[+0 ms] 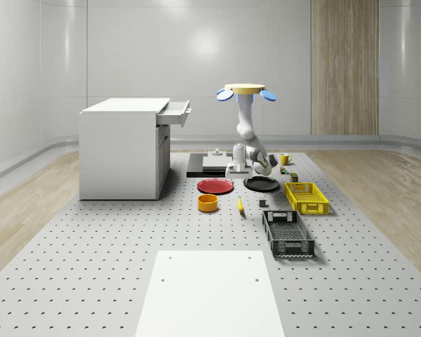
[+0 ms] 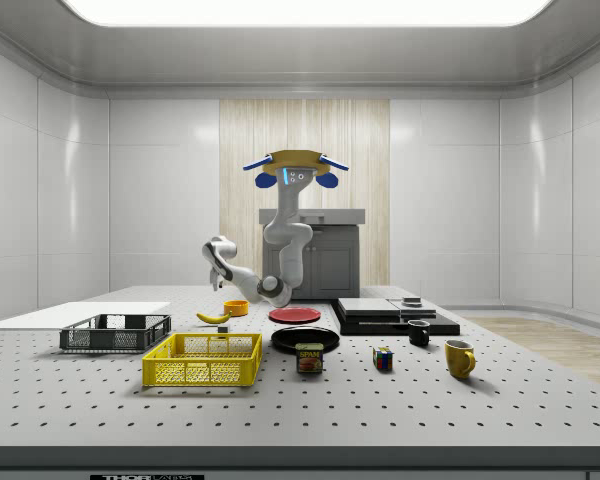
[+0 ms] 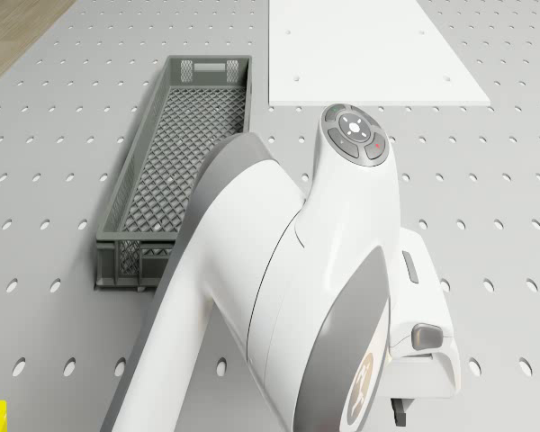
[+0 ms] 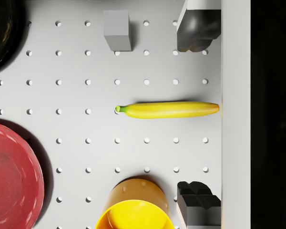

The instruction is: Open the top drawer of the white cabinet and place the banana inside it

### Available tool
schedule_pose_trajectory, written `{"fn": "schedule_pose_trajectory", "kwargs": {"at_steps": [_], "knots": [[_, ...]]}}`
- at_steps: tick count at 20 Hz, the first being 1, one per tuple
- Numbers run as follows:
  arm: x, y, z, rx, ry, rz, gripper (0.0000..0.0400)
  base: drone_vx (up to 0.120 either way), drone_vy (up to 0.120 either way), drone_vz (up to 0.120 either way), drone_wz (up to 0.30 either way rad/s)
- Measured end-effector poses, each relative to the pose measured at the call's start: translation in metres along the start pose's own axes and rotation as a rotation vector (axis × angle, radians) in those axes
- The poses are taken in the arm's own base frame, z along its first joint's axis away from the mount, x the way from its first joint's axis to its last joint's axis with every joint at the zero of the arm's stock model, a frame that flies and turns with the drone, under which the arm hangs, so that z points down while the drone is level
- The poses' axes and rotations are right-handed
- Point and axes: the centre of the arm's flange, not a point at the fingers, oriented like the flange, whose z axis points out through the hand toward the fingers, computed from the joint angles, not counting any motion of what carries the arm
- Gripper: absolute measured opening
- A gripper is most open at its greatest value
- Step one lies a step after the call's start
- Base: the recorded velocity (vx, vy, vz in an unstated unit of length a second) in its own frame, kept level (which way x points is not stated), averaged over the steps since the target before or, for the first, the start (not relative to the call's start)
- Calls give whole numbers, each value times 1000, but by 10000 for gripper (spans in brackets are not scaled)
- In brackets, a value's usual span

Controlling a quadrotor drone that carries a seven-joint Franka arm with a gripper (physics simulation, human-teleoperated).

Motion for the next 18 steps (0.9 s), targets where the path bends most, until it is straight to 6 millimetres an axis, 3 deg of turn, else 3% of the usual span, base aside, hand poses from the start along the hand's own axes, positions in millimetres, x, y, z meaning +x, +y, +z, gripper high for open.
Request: {"fn": "schedule_pose_trajectory", "kwargs": {"at_steps": [11,18], "knots": [[0,0,52,0,0,-1,400,0,0,0,0],[-8,-9,68,0,0,-2,400,0,0,0,0]]}}
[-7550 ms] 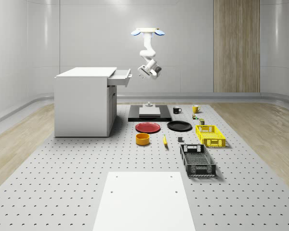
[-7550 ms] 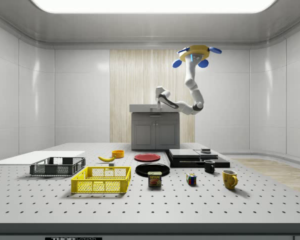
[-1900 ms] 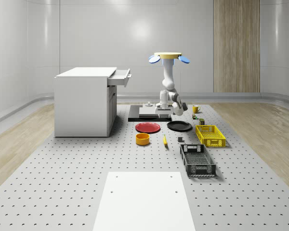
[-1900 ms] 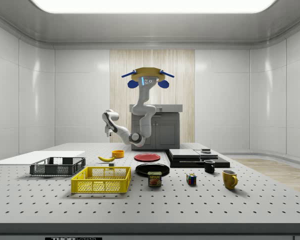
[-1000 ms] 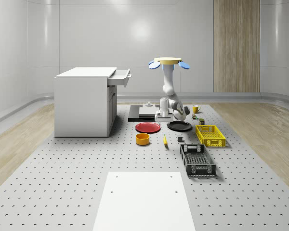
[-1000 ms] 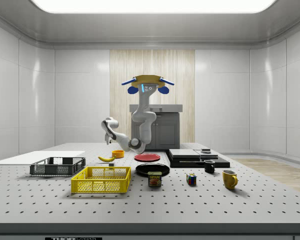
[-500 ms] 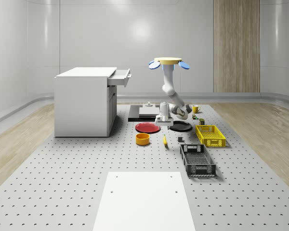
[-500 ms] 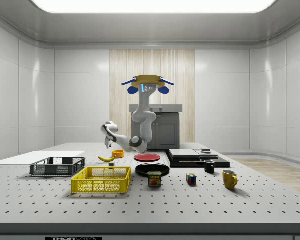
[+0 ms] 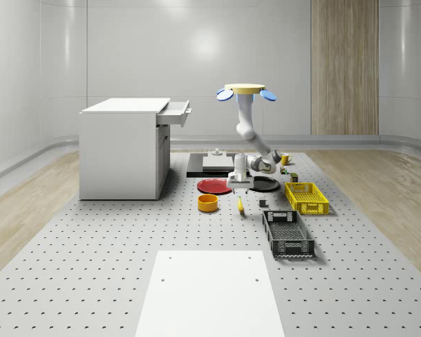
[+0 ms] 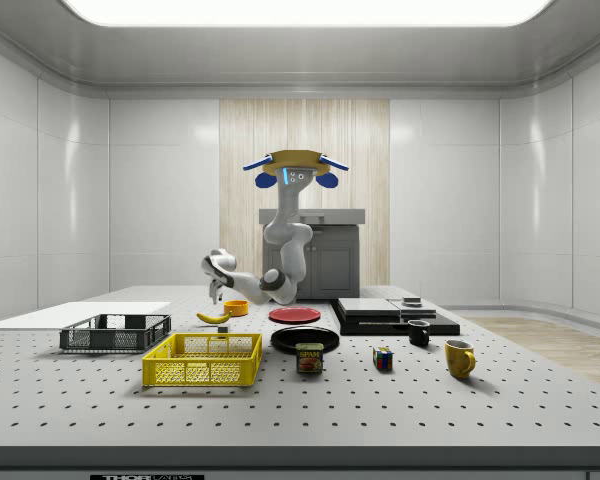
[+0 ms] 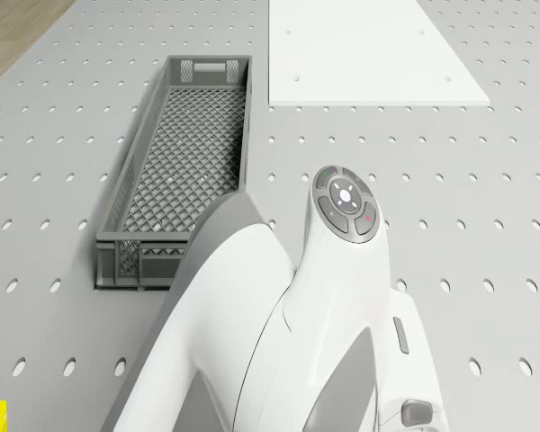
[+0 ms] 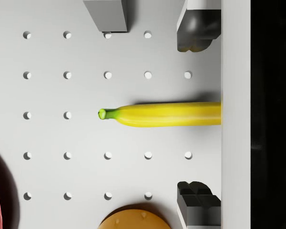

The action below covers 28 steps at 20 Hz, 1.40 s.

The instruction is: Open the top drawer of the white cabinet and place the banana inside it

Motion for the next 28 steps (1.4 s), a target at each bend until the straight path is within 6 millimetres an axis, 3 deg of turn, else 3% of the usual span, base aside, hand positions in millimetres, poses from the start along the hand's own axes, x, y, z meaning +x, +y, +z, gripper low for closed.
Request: {"fn": "schedule_pose_trajectory", "kwargs": {"at_steps": [11,28], "knots": [[6,-14,22,0,0,-1,400,0,0,0,0],[21,-18,62,0,0,-1,400,0,0,0,0]]}}
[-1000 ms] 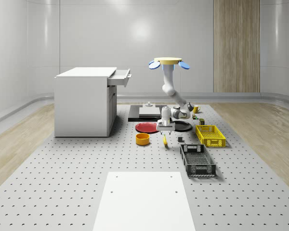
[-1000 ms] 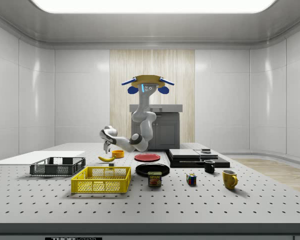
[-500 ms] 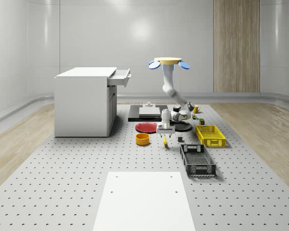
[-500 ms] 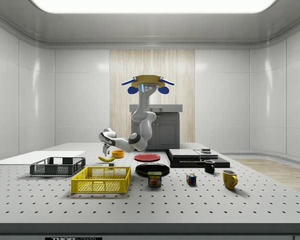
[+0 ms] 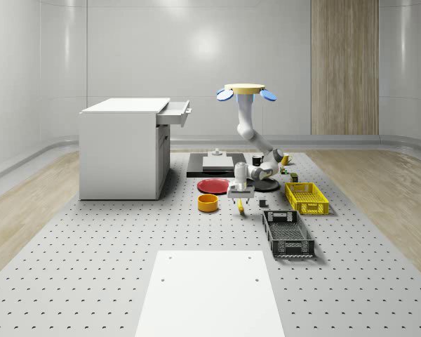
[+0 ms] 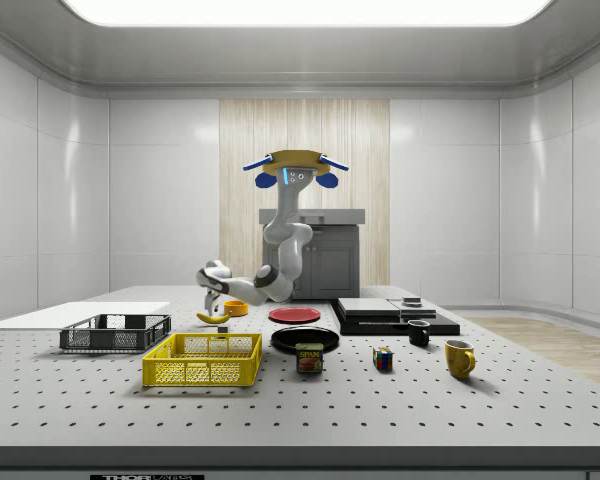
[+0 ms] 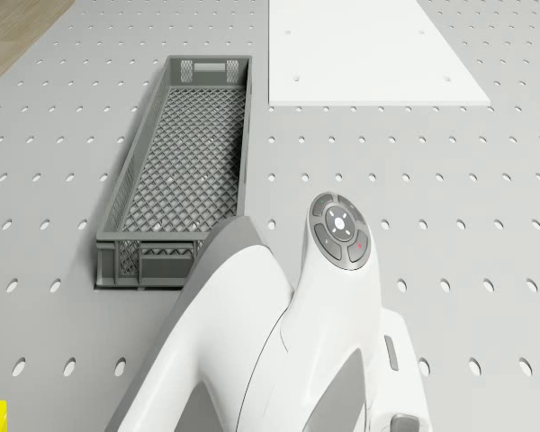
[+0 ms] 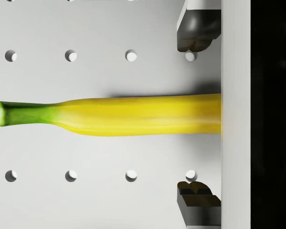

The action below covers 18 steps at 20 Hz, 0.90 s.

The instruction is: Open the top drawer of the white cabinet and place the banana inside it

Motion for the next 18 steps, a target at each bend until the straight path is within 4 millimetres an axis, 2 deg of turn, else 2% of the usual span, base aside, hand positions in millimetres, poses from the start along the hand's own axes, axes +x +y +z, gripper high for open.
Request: {"fn": "schedule_pose_trajectory", "kwargs": {"at_steps": [18], "knots": [[7,-6,30,0,0,0,400,0,0,0,0]]}}
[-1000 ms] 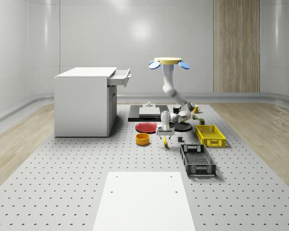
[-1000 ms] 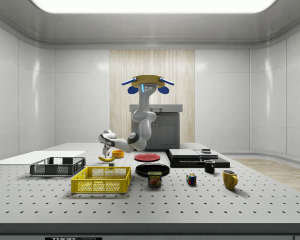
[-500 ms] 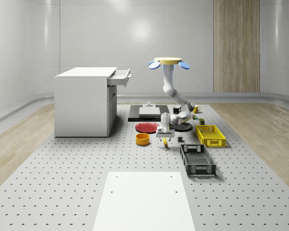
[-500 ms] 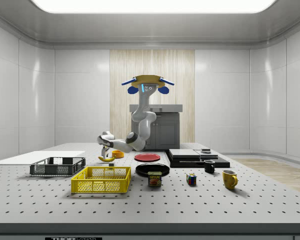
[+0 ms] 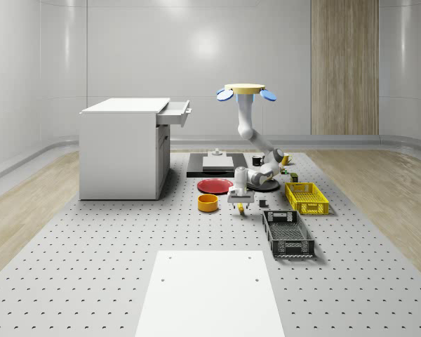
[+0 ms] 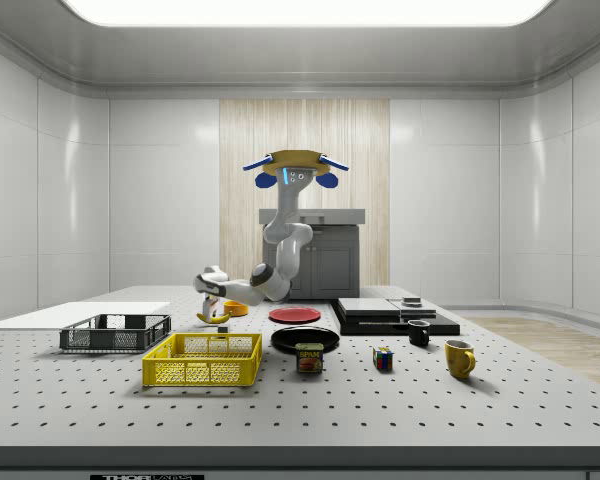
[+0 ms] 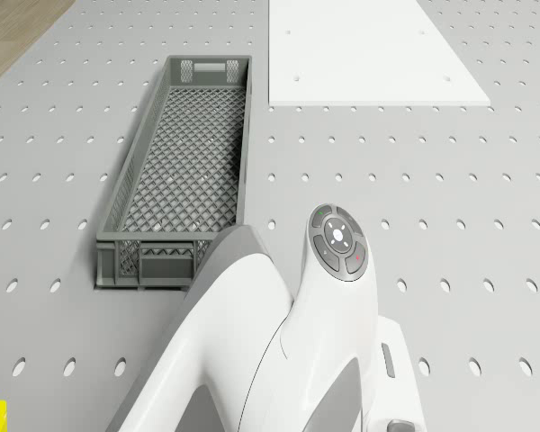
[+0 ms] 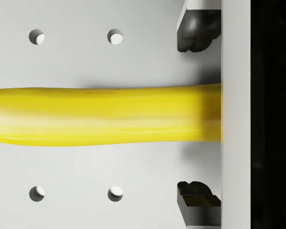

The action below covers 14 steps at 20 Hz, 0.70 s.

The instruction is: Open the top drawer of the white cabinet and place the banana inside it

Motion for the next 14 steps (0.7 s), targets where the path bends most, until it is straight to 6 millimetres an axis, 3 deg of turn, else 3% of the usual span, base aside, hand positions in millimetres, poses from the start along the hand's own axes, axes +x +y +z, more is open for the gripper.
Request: {"fn": "schedule_pose_trajectory", "kwargs": {"at_steps": [13,14], "knots": [[0,0,9,0,0,0,400,0,0,0,0],[0,0,10,0,0,0,345,0,0,0,0]]}}
